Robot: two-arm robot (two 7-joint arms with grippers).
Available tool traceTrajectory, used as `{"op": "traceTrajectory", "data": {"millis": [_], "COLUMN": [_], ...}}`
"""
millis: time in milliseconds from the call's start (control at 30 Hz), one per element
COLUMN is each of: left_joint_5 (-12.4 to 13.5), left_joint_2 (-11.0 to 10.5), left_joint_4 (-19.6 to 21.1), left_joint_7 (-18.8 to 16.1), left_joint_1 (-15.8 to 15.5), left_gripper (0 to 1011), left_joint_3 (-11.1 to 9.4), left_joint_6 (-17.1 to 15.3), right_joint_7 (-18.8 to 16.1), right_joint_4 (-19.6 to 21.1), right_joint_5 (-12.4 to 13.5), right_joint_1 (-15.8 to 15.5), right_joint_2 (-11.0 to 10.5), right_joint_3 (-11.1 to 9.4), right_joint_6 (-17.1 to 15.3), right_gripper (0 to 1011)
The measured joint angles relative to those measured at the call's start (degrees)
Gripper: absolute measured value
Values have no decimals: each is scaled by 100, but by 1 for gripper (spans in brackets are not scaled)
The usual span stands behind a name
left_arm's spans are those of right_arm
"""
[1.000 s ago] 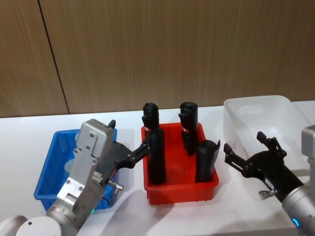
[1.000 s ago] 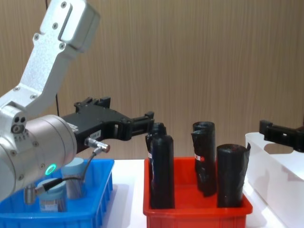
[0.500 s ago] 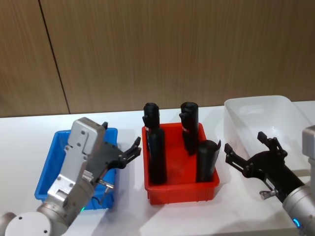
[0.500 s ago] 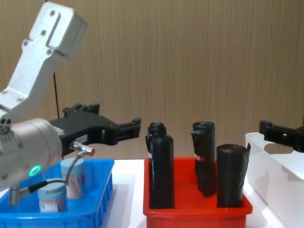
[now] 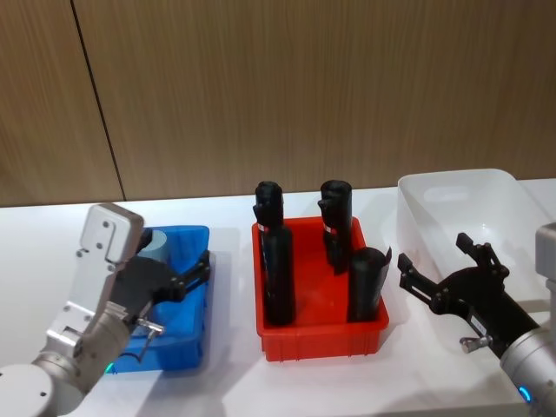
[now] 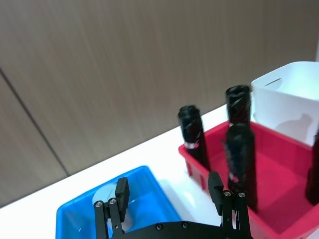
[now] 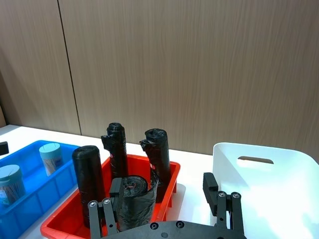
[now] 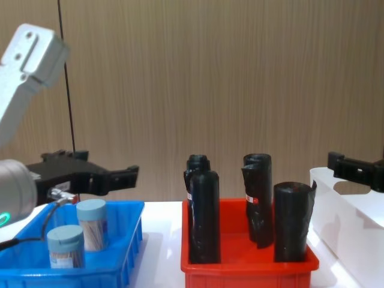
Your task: Pick the cotton swabs from the blue box and place them into the white box.
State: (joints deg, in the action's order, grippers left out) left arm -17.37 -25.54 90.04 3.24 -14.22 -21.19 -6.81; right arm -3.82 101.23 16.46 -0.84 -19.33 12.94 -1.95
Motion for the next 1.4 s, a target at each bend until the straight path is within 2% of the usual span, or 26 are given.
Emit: {"op": "traceTrajectory", "data": {"millis": [400,633,933,1400], "left_joint_5": [-551,-783,-987,-1096], "left_joint_2": [-128,-127,-44,121], "left_joint_4": [-193,-374,-732,-1298], "left_joint_7": [-195,-261,-274,-117], "left_joint_1": [49,28,-89,-346], "left_gripper": [1004,1004,1004,1004], "left_joint_3": [232,308,365,383], "left_joint_6": [-447,-578,-670,-735], "right_joint_7": [0,0,0,0], "right_joint_4": [0,0,0,0], "right_joint_5": [0,0,0,0], "right_joint_1": [0,0,0,0], "right_joint_2": [0,0,0,0], "right_joint_3": [0,0,0,0], "right_joint_6": [0,0,0,0], "right_gripper": [1002,1002,1002,1002]}}
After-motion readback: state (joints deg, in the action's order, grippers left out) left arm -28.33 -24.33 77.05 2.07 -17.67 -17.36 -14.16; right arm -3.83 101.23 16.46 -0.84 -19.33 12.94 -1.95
